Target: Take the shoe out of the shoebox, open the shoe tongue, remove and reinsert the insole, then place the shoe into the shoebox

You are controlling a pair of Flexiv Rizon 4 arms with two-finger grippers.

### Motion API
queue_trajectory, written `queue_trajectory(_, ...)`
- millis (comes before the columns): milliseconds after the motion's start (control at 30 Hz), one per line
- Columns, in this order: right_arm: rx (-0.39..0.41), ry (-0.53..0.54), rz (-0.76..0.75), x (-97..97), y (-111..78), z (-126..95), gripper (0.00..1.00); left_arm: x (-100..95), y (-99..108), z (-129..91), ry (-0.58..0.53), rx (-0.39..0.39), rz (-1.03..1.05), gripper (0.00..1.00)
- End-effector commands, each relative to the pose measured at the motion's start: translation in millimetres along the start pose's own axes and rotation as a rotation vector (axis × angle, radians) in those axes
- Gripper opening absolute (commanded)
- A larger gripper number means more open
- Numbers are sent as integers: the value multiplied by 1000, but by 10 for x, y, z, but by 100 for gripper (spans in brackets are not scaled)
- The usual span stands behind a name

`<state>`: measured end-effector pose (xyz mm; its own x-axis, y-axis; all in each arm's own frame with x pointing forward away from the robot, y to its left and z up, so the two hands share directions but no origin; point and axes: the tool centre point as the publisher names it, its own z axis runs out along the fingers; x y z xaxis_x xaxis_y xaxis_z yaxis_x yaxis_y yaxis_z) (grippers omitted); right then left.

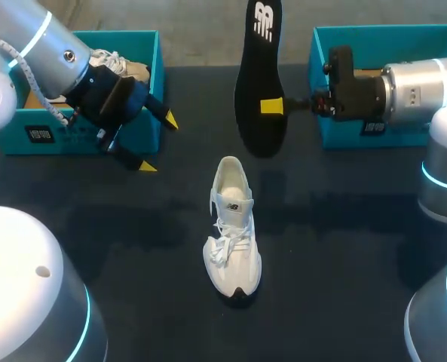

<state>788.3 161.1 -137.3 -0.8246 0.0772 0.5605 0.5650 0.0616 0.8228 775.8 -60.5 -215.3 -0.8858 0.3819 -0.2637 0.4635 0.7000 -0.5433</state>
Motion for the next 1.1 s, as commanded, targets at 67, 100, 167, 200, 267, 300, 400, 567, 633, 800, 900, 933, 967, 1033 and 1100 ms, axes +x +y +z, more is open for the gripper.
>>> queue_trajectory(67,0,0,0,-8,-1,17,0,17,4,4,-4,-2,2,100)
queue_trajectory(100,0,0,0,-8,-1,17,0,17,4,4,-4,-2,2,100)
queue_trajectory(167,0,0,0,-8,-1,17,0,17,4,4,-4,-2,2,100)
queue_trajectory(200,0,0,0,-8,-1,17,0,17,4,4,-4,-2,2,100)
queue_trajectory(267,0,0,0,-8,-1,17,0,17,4,4,-4,-2,2,100)
queue_trajectory(300,0,0,0,-8,-1,17,0,17,4,4,-4,-2,2,100)
queue_trajectory(400,0,0,0,-8,-1,17,0,17,4,4,-4,-2,2,100)
queue_trajectory(567,0,0,0,-8,-1,17,0,17,4,4,-4,-2,2,100)
queue_trajectory(633,0,0,0,-8,-1,17,0,17,4,4,-4,-2,2,100)
queue_trajectory(800,0,0,0,-8,-1,17,0,17,4,4,-4,-2,2,100)
queue_trajectory(900,-6,0,-9,-40,-8,29,0,33,16,77,0,3,-22,100)
queue_trajectory(933,-10,-8,-14,-74,-20,37,0,38,39,112,3,-5,-29,100)
queue_trajectory(967,-14,-8,-25,-100,-21,52,0,42,54,142,5,-8,-33,100)
queue_trajectory(1033,2,-25,-36,-157,-16,86,0,48,99,202,14,-10,-43,100)
queue_trajectory(1100,3,-28,-53,-211,-1,125,0,49,163,256,17,-26,-46,100)
